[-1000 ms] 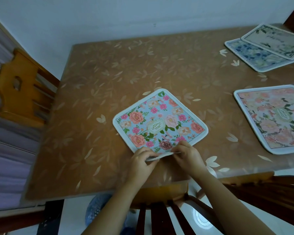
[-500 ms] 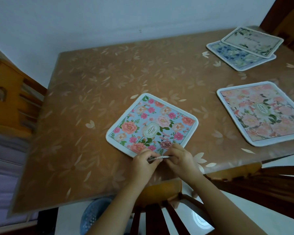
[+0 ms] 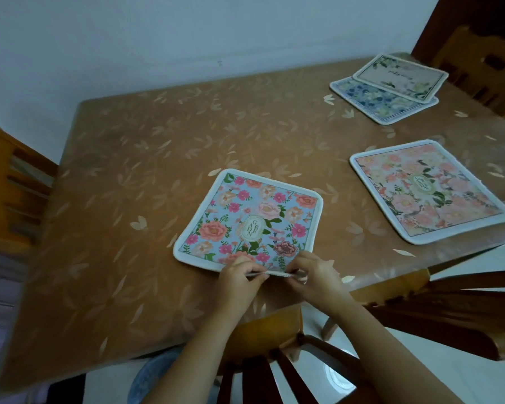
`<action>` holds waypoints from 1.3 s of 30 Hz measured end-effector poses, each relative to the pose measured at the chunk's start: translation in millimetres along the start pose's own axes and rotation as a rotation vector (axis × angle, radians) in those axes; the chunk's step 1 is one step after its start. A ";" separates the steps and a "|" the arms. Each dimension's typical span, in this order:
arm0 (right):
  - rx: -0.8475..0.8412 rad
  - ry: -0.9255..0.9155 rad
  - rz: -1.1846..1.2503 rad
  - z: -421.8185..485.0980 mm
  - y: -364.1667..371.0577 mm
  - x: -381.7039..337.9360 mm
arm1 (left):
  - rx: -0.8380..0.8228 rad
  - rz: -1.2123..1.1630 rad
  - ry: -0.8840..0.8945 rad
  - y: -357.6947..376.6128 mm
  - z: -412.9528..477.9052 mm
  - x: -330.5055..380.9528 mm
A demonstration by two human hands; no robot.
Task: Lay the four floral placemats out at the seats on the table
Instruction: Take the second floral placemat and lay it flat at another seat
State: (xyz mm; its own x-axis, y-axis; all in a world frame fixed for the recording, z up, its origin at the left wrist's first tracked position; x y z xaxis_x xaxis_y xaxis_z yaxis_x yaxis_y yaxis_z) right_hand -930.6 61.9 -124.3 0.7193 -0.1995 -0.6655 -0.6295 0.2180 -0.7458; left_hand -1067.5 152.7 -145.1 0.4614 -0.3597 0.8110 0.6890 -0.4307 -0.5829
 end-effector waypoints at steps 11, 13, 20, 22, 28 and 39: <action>0.079 -0.012 0.085 15.7 -16.4 -27.6 | 0.073 0.035 0.032 -39.6 4.3 -3.8; 0.073 -0.018 0.087 21.2 -26.9 -33.6 | 0.063 0.063 0.012 -56.1 9.5 -3.9; 0.118 -0.120 0.019 44.7 -61.2 -69.2 | 0.043 0.177 0.138 -85.6 29.1 38.6; 0.172 -0.144 0.013 48.3 -72.0 -76.5 | 0.071 0.075 0.096 -93.0 27.7 42.6; 0.210 -0.234 0.029 61.0 -97.2 -100.8 | 0.176 0.045 0.103 -121.5 33.1 57.9; 0.059 -0.272 -0.104 86.3 -128.1 -148.1 | 0.213 0.203 0.214 -171.3 46.8 126.2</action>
State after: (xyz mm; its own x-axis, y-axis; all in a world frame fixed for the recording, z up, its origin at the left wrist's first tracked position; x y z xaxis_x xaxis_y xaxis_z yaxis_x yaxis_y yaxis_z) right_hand -931.1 145.9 72.5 0.8366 0.0375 -0.5466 -0.5355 0.2668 -0.8013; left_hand -1101.1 219.8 59.4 0.4887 -0.5952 0.6379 0.7067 -0.1587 -0.6895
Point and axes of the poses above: each hand's wrist, its own z-axis towards the middle knuckle, its own y-axis out of the palm, x = y × z, the point moved 4 cm from there along z, towards the middle knuckle
